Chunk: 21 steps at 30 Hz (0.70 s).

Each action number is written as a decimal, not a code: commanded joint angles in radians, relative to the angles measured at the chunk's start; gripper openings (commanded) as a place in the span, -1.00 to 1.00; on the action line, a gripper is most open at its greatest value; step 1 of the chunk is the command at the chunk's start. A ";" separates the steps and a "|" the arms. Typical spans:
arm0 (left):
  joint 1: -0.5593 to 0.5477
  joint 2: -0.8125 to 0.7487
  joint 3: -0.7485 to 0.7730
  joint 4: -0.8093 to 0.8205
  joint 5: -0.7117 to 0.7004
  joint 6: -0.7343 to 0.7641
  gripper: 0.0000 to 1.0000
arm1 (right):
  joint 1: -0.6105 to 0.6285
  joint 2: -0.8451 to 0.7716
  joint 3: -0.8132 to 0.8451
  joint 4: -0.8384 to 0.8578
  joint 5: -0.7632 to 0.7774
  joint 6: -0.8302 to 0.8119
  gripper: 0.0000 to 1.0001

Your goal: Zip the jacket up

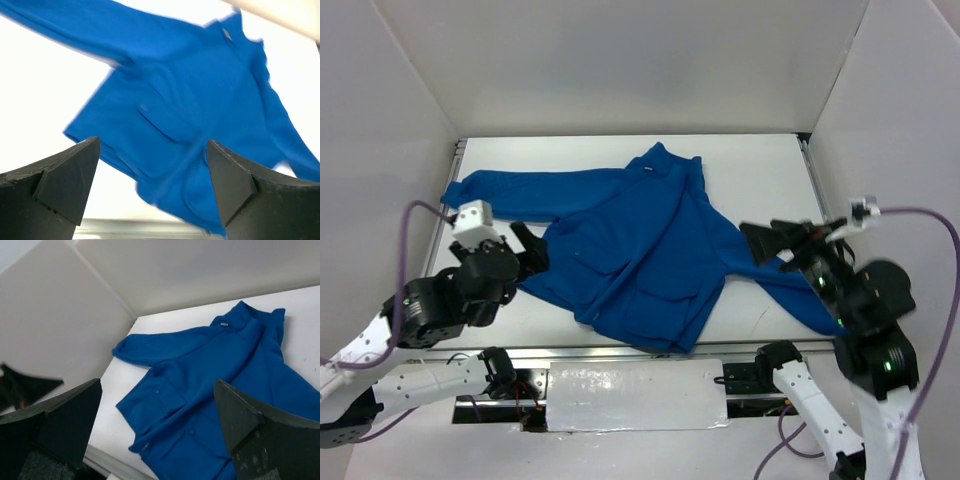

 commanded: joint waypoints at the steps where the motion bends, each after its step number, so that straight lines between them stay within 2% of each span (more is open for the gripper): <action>1: 0.007 -0.010 0.095 -0.196 -0.219 -0.064 0.99 | 0.040 -0.107 -0.051 -0.145 0.110 -0.038 1.00; 6: 0.008 -0.027 0.163 -0.423 -0.317 -0.170 0.99 | 0.038 -0.170 0.045 -0.370 0.248 -0.111 1.00; 10: 0.008 -0.146 0.099 -0.391 -0.342 -0.095 0.99 | 0.069 -0.228 0.050 -0.436 0.349 -0.138 1.00; 15: 0.006 -0.268 -0.001 -0.243 -0.299 0.026 0.99 | 0.092 -0.270 0.035 -0.432 0.389 -0.144 1.00; 21: 0.007 -0.271 -0.021 -0.216 -0.282 0.045 0.99 | 0.097 -0.250 0.035 -0.415 0.380 -0.142 1.00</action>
